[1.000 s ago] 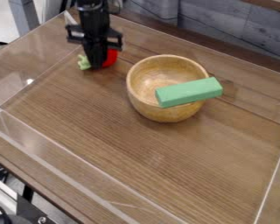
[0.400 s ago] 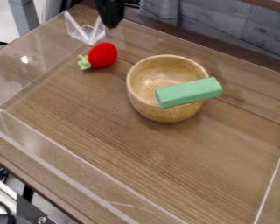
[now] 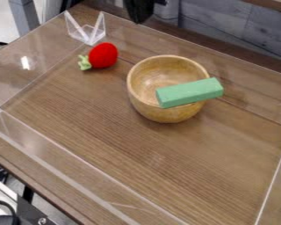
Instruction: Move the red fruit to the right
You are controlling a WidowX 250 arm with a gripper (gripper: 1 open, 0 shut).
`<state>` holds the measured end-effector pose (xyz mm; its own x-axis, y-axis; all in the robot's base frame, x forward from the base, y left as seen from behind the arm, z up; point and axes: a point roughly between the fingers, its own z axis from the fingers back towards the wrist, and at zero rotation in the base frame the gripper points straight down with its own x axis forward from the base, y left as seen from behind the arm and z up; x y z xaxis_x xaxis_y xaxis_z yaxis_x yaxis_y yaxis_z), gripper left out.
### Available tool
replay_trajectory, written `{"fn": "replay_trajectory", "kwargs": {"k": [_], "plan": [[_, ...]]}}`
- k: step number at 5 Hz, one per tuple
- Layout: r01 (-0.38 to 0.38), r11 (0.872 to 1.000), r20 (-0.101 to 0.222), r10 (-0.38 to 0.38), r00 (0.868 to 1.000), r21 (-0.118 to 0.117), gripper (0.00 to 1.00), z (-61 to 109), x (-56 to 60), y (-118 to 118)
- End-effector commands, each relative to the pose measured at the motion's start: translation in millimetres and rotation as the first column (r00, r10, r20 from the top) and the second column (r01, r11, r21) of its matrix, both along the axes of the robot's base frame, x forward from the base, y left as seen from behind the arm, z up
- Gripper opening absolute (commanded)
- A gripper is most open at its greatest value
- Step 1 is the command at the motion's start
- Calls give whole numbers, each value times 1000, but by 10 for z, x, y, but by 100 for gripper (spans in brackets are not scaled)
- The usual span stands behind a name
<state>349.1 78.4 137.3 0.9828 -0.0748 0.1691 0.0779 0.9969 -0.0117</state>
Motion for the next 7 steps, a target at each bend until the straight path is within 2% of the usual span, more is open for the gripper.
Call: {"fn": "replay_trajectory", "kwargs": {"k": [1, 3, 4, 5, 7], "plan": [[25, 999, 46, -26, 999, 37, 100, 32, -15, 198], [-40, 997, 16, 39, 999, 73, 100, 100, 46, 550], [-57, 994, 4, 57, 998, 94, 100, -122, 44, 638], [-58, 993, -17, 60, 998, 107, 100, -357, 12, 596], [-78, 989, -68, 87, 994, 125, 100, -819, 90, 862]]}}
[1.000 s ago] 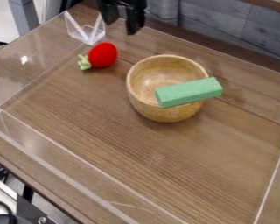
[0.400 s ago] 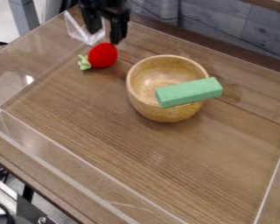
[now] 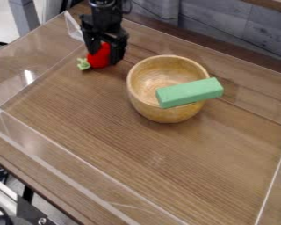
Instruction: Move the red fruit to the right
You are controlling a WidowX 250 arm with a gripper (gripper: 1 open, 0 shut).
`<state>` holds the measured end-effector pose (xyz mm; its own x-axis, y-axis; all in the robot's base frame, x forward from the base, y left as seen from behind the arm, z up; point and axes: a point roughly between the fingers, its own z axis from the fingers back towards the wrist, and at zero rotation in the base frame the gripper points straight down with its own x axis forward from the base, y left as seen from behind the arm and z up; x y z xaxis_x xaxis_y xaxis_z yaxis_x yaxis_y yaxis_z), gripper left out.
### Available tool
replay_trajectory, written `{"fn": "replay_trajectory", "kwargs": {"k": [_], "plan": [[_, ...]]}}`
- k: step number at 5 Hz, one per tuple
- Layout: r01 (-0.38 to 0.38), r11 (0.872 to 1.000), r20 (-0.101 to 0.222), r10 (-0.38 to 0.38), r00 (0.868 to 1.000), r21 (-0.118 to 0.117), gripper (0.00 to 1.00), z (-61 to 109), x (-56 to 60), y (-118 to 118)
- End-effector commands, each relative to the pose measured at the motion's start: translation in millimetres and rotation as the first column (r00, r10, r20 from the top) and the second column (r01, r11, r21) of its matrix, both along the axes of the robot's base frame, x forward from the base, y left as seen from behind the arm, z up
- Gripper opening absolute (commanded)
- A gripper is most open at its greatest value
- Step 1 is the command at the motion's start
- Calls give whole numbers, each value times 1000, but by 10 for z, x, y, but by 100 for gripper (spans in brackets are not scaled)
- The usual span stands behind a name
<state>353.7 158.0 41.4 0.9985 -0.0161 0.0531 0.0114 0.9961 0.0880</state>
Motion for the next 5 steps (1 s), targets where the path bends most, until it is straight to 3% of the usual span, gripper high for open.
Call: {"fn": "replay_trajectory", "kwargs": {"k": [1, 2, 4, 5], "plan": [[-23, 1000, 33, 22, 999, 21, 0, 42, 80, 178], [12, 1000, 36, -13, 999, 23, 0, 108, 62, 267], [41, 997, 103, -47, 994, 60, 0, 570, 41, 307], [-12, 999, 137, 5, 991, 46, 0, 756, 65, 66]]}}
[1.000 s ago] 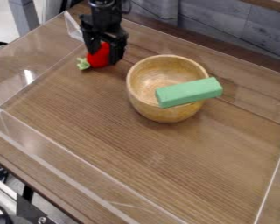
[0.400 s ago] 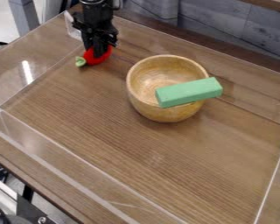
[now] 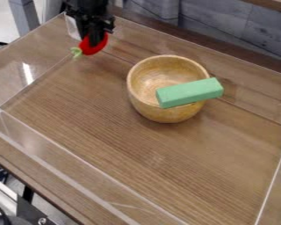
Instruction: Move the red fruit to the right
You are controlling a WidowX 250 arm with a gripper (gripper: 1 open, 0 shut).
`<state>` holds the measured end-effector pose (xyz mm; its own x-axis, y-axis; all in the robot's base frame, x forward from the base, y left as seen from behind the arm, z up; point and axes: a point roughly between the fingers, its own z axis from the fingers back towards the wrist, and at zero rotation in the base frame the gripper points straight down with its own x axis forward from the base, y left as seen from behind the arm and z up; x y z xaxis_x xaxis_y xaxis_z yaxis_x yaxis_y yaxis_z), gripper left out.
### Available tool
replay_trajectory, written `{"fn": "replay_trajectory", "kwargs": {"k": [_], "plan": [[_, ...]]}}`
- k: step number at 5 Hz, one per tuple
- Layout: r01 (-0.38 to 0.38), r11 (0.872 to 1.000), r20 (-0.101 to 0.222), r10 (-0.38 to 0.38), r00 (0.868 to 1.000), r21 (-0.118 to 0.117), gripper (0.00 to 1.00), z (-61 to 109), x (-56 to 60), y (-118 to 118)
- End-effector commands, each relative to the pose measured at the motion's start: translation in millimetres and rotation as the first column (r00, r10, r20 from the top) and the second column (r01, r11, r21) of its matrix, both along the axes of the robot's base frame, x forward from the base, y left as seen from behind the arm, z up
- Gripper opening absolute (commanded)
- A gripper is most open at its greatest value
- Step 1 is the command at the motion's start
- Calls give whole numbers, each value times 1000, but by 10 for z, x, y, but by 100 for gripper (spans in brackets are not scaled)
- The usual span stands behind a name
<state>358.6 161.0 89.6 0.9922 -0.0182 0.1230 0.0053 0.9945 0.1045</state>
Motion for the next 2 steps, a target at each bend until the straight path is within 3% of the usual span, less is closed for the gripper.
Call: {"fn": "replay_trajectory", "kwargs": {"k": [1, 2], "plan": [[-50, 999, 95, 48, 994, 12, 0, 424, 39, -265], [66, 998, 87, -65, 994, -2, 0, 437, -16, -690]]}}
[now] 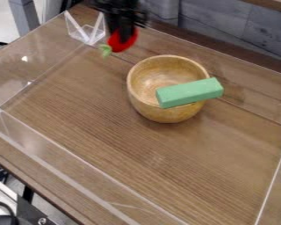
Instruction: Move the red fruit to the right
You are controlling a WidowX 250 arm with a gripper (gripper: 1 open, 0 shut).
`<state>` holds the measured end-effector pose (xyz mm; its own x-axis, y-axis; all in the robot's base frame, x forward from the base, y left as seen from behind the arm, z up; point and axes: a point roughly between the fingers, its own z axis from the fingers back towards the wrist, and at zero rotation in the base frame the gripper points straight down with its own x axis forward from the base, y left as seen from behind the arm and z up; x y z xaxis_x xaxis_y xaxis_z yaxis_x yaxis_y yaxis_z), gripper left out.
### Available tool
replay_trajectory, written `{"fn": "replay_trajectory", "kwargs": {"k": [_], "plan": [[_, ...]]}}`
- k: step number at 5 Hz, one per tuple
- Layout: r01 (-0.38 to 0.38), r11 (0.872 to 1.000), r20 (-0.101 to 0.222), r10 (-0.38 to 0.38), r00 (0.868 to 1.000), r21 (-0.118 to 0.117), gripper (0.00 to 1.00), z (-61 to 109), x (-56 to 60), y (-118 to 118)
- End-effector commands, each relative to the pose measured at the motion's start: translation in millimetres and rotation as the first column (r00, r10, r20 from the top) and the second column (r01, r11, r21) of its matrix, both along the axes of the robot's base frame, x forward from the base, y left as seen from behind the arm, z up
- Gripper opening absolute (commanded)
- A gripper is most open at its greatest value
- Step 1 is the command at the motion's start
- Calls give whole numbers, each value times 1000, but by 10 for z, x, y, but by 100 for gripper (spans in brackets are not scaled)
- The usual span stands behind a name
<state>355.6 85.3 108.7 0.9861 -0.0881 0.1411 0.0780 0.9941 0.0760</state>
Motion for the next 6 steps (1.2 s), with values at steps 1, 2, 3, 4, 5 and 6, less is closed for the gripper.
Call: {"fn": "replay_trajectory", "kwargs": {"k": [1, 2, 3, 4, 5, 6], "plan": [[73, 997, 66, -73, 995, 6, 0, 281, -69, -341], [142, 990, 64, -141, 988, -7, 0, 331, -175, -704], [176, 984, 74, -175, 982, -15, 0, 448, -289, -890], [212, 977, 76, -210, 975, -26, 0, 523, -443, -1056], [267, 963, 70, -263, 962, -41, 0, 469, -651, -1472], [289, 954, 41, -286, 957, -76, 0, 268, -824, -1943]]}}
